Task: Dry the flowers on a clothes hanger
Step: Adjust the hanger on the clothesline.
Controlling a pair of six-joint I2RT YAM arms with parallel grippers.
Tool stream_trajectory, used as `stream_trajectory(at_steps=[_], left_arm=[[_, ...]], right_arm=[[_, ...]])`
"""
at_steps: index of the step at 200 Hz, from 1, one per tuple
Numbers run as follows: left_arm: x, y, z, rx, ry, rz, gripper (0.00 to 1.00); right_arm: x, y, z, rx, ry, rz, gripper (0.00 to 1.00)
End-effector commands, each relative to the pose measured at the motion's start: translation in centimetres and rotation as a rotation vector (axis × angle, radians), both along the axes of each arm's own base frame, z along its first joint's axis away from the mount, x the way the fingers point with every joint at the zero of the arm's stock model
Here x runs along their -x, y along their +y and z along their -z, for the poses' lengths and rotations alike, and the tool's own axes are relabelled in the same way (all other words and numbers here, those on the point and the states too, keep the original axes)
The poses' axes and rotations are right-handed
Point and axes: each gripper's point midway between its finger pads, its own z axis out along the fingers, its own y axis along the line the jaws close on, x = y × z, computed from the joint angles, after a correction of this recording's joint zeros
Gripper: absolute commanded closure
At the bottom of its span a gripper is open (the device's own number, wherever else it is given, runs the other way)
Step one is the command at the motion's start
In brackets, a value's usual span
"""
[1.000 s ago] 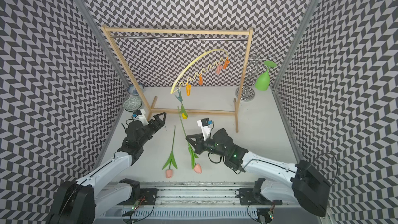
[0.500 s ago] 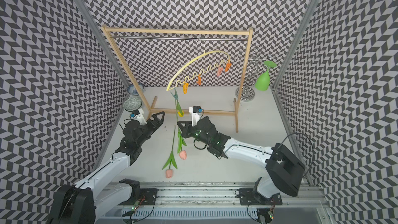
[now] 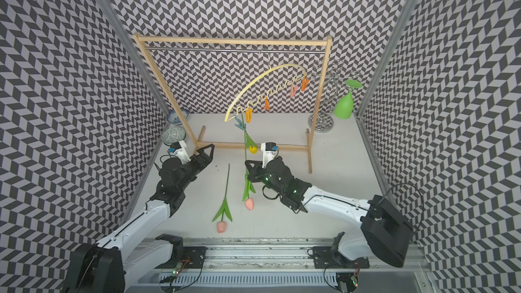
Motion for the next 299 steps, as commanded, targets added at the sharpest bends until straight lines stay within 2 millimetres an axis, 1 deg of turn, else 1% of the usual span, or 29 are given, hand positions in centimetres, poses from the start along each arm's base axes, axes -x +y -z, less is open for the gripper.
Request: stream_trajectory(at_steps=[1, 22, 43, 58, 93, 124, 152, 178, 210, 230, 263, 273, 299], left_arm=[[0.4, -1.0, -2.4, -0.007, -0.109, 0.058, 0.09], [0.7, -2.1, -4.0, -0.008, -0.172, 0.115, 0.09], [1.3, -4.0, -6.0, -0.007, -0.258, 0.210, 0.10], [1.4, -5.4, -6.9, -0.019, -0.287, 0.259, 0.11], [1.2, -7.7, -7.5, -0.046, -0.292, 0.299, 0.11], [1.0, -9.5, -8.3, -0.043, -0.306, 0.351, 0.12], [0.9, -11.0, -9.4, -0.052, -0.339, 0.402, 0.12], [1.3, -13.3, -10.6, -0.064, -0.390, 0.484, 0.14], [1.8, -16.2, -11.8, -0.120, -0.459, 0.551, 0.14], [1.4, -18.1, -12.5, -0.157, -0.493, 0.588, 0.15], [-0.3, -20.6, -14.1, -0.163, -0.495, 0.651, 0.18], [-0.6, -21.2, -14.5, -0.153, -0.502, 0.663, 0.18], [-1.1, -23.1, -14.6, -0.156, -0.512, 0.692, 0.18]], right_arm=[[0.0, -1.8, -1.4, -0.006, -0.048, 0.048, 1.00], [0.3, -3.0, -1.5, 0.006, -0.066, 0.072, 1.00], [0.4, -4.1, -1.8, 0.009, -0.083, 0.097, 1.00], [0.5, -4.8, -1.8, 0.021, -0.091, 0.114, 1.00], [0.6, -6.3, -1.7, 0.031, -0.101, 0.156, 1.00], [0.6, -6.9, -1.9, 0.043, -0.115, 0.168, 1.00], [0.5, -7.6, -2.2, 0.048, -0.125, 0.183, 1.00], [0.4, -8.2, -2.6, 0.053, -0.132, 0.201, 1.00], [0.4, -9.0, -2.7, 0.060, -0.141, 0.211, 1.00], [0.2, -9.3, -2.5, 0.061, -0.152, 0.209, 1.00], [-0.7, -9.8, -1.7, 0.087, -0.154, 0.220, 1.00], [-0.9, -10.2, -1.7, 0.089, -0.158, 0.233, 1.00], [-1.4, -11.7, -1.8, 0.092, -0.162, 0.283, 1.00]])
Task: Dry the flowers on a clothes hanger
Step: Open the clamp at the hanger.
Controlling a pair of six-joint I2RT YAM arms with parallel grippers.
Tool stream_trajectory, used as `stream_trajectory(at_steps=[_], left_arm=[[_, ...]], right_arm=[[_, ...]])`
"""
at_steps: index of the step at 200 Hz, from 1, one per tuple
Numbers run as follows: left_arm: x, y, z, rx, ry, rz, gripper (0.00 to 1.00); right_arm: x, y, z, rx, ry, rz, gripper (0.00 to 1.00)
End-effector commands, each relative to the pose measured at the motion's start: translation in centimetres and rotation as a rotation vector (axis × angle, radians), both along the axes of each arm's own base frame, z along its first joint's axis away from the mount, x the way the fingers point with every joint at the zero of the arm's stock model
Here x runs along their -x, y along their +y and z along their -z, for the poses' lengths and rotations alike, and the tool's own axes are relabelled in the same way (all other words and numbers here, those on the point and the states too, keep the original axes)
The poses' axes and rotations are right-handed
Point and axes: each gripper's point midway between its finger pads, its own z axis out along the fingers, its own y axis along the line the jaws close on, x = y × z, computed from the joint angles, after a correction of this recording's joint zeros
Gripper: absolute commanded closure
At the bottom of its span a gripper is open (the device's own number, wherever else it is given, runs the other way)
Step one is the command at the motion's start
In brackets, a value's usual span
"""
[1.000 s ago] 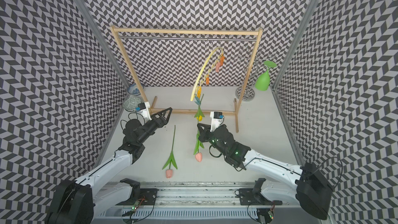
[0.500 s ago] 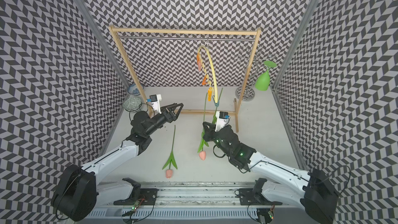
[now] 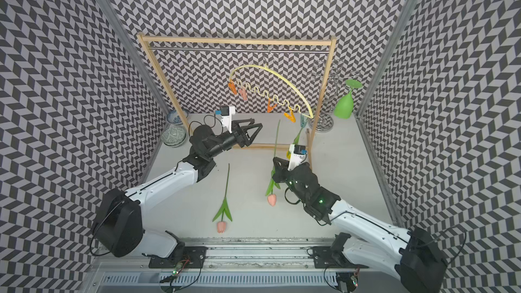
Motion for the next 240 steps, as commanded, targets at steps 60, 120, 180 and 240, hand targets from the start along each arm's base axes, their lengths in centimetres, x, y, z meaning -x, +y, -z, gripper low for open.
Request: stream_trajectory(at_steps=[60, 120, 180, 240], left_arm=[[-1.4, -5.3, 0.2, -0.028, -0.012, 0.087, 0.17], [-2.5, -7.2, 0.7, -0.027, 0.011, 0.115, 0.16], [-2.5, -8.3, -0.1, -0.015, 0.007, 0.120, 0.19], [-2.6, -8.6, -0.9, -0.018, 0.002, 0.103, 0.26]], right_arm=[[-1.3, -3.8, -1.2, 0.001, -0.058, 0.095, 1.00], [-1.8, -4.6, -0.8, 0.001, -0.048, 0.089, 1.00], [-2.3, -4.8, -1.5, -0.001, -0.056, 0.094, 1.00], [-2.6, -4.2, -2.9, -0.019, -0.071, 0.078, 1.00]])
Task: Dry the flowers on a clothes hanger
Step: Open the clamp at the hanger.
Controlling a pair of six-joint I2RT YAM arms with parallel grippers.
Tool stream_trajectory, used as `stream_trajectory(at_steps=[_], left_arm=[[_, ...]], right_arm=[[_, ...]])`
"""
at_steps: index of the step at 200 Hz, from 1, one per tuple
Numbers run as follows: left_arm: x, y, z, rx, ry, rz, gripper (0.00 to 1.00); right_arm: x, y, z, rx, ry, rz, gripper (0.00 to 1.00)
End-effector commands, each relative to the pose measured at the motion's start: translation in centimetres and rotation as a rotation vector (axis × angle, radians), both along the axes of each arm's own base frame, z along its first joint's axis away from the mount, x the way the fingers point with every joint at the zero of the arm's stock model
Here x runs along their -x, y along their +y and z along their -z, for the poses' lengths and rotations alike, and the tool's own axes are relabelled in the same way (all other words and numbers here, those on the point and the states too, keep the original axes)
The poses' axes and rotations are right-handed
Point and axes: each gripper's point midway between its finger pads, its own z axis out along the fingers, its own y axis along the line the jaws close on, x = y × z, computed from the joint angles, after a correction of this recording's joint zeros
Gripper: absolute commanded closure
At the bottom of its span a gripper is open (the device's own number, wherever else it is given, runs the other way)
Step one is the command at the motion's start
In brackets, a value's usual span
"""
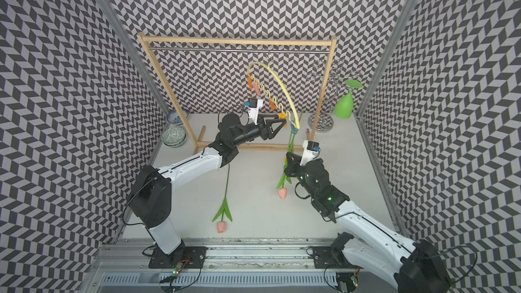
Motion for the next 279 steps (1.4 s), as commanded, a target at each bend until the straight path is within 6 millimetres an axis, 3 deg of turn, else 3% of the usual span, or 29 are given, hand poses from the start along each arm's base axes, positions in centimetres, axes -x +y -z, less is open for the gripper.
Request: stream_trajectory(at_steps=[1, 34, 95, 161, 205, 279], left_arm=[[-0.2, -0.2, -1.5, 0.008, -0.025, -0.013, 0.26], [-0.5, -0.4, -1.5, 0.008, -0.015, -0.016, 0.34], [-0.7, -0.1, -1.9, 0.017, -0.008, -0.039, 0.57], [-1.1, 0.1, -1.8, 0.025, 0.020, -0.061, 0.58], [-1.5, 0.1, -1.6, 0.011, 0.056, -0.080, 0.45], [-1.6, 0.6, -1.7, -0.003, 0.082, -0.111, 0.52]], right_arm=[[-0.4, 0.5, -2.5, -0.030, -0.054, -0.016, 1.00], [-0.4, 0.6, -3.2, -0.035, -0.064, -0.020, 1.00], [-0.4, 0.5, -3.6, -0.035, -0.069, -0.017, 1.00], [-0.5, 1.1, -3.6, -0.059, -0.064, -0.035, 1.00], [-0.6, 1.5, -3.6, -0.089, -0.059, -0.050, 1.00], [-0.8, 2.2, -3.6, -0.093, -0.052, -0.075, 1.00]])
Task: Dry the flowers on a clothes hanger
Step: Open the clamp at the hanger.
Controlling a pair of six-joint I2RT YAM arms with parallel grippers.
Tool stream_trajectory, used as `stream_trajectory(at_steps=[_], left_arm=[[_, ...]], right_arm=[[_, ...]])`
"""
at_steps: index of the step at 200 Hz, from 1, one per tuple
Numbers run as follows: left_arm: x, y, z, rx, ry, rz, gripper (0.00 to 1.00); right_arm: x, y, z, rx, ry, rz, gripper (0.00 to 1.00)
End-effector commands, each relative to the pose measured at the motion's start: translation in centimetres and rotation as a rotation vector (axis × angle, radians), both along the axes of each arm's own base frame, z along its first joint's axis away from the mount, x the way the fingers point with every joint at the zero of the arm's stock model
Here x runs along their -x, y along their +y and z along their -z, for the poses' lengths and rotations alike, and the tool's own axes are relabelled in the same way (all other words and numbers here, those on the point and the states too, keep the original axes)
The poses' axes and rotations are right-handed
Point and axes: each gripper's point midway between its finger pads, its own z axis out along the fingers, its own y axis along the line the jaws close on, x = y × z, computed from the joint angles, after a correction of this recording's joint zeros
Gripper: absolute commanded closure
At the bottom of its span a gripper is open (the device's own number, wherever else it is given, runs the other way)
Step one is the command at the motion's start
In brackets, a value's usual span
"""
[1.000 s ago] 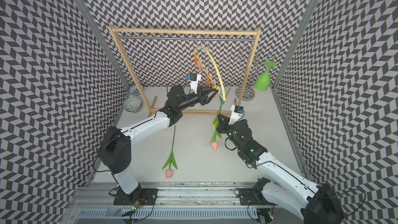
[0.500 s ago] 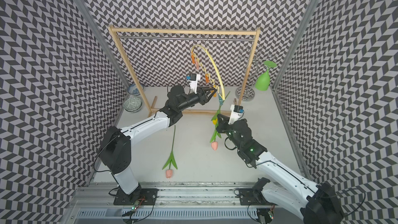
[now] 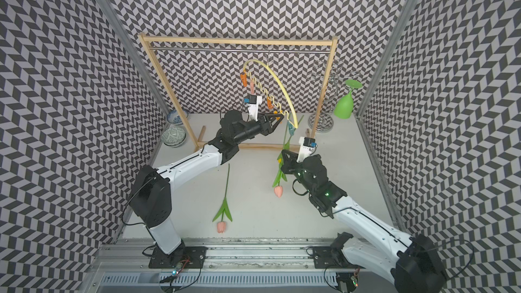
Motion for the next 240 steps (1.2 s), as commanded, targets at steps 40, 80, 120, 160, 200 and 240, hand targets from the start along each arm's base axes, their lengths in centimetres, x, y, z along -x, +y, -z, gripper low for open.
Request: stream_trajectory(at_steps=[40, 80, 120, 160, 200, 240], left_arm=[[0.4, 0.7, -2.2, -0.001, -0.017, -0.056, 0.44], [0.8, 1.4, -2.7, -0.075, -0.126, -0.112, 0.37], [1.7, 0.9, -3.1, -0.123, -0.271, -0.071, 0.38], [2.4, 0.1, -3.1, -0.102, -0.280, -0.006, 0.39], [2.6, -0.3, -2.9, -0.084, -0.265, 0.016, 0.34], [2.2, -1.0, -2.5, -0.090, -0.239, 0.031, 0.28]], right_arm=[[-0.4, 0.4, -3.1, -0.054, -0.068, -0.012, 1.00], [-0.3, 0.5, -3.2, -0.052, -0.068, -0.015, 1.00], [-0.3, 0.6, -3.4, -0.053, -0.072, -0.021, 1.00], [-0.3, 0.5, -3.9, -0.052, -0.083, -0.021, 1.00], [-0.4, 0.6, -3.7, -0.047, -0.081, -0.022, 1.00], [-0.3, 0.6, -3.8, -0.047, -0.081, -0.022, 1.00]])
